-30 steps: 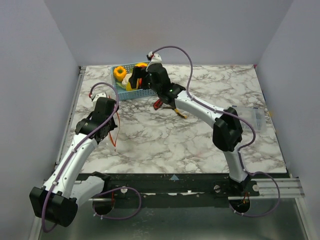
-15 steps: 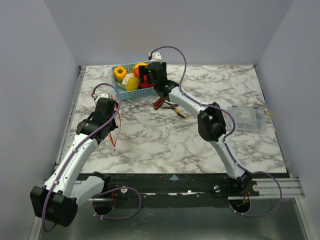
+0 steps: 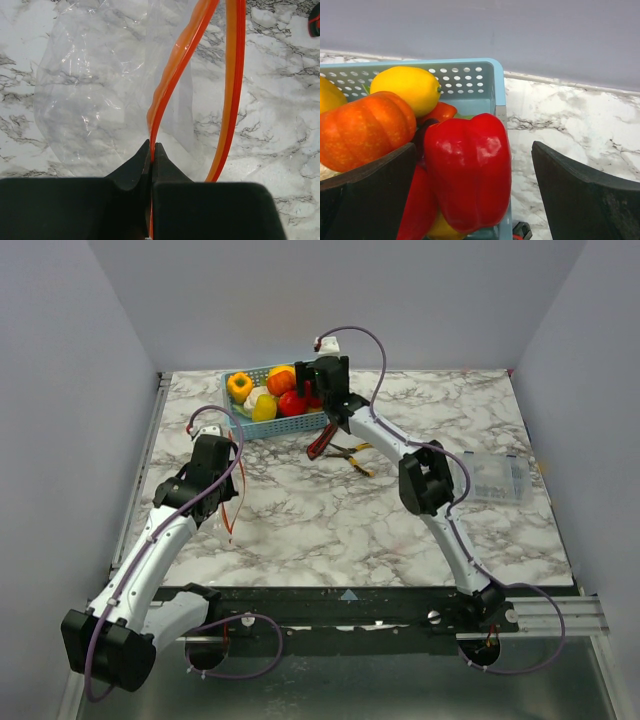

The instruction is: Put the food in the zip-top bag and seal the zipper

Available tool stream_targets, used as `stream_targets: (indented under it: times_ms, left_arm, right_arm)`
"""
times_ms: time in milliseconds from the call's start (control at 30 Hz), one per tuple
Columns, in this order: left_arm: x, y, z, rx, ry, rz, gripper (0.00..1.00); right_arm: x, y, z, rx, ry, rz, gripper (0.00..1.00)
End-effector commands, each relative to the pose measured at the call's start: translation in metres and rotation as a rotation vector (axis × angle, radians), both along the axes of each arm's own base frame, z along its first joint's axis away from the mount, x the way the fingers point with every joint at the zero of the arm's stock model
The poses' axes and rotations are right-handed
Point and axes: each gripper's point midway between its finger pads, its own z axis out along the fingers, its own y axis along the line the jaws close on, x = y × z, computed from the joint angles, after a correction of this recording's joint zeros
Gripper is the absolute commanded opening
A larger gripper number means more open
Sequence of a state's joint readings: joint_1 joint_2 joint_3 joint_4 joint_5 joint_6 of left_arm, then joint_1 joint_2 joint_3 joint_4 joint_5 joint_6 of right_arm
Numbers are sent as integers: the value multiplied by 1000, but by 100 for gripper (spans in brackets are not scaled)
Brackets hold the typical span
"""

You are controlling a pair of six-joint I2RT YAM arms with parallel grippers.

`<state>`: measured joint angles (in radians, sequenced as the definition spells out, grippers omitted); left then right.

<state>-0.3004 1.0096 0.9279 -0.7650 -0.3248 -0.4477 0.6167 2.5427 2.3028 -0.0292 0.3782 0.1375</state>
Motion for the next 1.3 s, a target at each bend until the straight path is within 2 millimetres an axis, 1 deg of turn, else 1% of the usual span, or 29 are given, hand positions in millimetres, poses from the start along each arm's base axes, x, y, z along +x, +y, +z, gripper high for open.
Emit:
stream_targets:
  times_ms: [0, 33, 100, 133, 200, 267, 300, 400, 433, 500, 600, 733, 800, 867, 933, 1000, 1033, 1067, 1133, 1167, 1267]
  left_arm:
    - [3, -3, -1, -8, 3, -17, 0]
    - [3, -3, -1, -8, 3, -17, 0]
    - [2, -3, -2, -8, 4, -19, 0]
    - [3, -3, -2, -7, 6, -18, 0]
    - [3, -2, -3, -3, 7, -16, 0]
    - [3, -1, -2, 1, 5, -15, 0]
    - [3, -1, -2, 1, 4, -14, 0]
    - [3, -1, -2, 0, 4, -12, 0]
    - [3, -1, -2, -1, 3, -13, 0]
    - [3, -1, -1, -5, 1, -14, 0]
    - [3, -4, 0, -18, -4, -24, 0]
    - [3, -7, 0, -33, -4, -37, 0]
    - [3, -10, 0, -45, -4, -50, 0]
    - [3, -13, 0, -62, -1, -65, 0]
    - [3, -15, -1, -74, 3, -75, 0]
    - [3, -16, -1, -80, 5, -78, 0]
    - [3, -16, -1, -82, 7, -77, 0]
    - [3, -16, -1, -86, 8, -80, 0]
    - [2, -18, -1, -98, 7, -87, 0]
    - [3, -19, -1, -107, 4, -95, 0]
    - [3, -22, 0, -126, 4, -121, 0]
  right_arm:
    - [11, 4, -20, 14, 3, 22, 100]
    - [15, 5, -16, 28, -17, 24, 100]
    - [18, 7, -15, 40, -26, 38, 100]
    - [18, 9, -14, 46, -31, 45, 98]
    - [19, 12, -14, 59, -38, 61, 91]
    - [19, 15, -15, 70, -36, 74, 88]
    - [19, 16, -15, 75, -35, 77, 85]
    - [19, 17, -13, 86, -36, 78, 68]
    - [20, 16, -11, 88, -39, 74, 65]
    - [19, 17, -2, 95, -48, 77, 53]
    - [17, 17, 18, 112, -69, 83, 41]
    - [13, 15, 44, 135, -92, 80, 29]
    - [11, 13, 57, 147, -99, 78, 27]
    - [7, 10, 69, 160, -99, 70, 23]
    - [2, 7, 80, 176, -96, 69, 21]
    - [-7, 6, 86, 188, -73, 79, 16]
    - [-12, 4, 86, 193, -47, 79, 12]
    - [-19, 3, 92, 215, -34, 82, 9]
    - [-35, 2, 99, 263, 4, 106, 3]
    - [-46, 2, 100, 288, 27, 121, 1]
    - [-83, 12, 104, 393, 106, 213, 1]
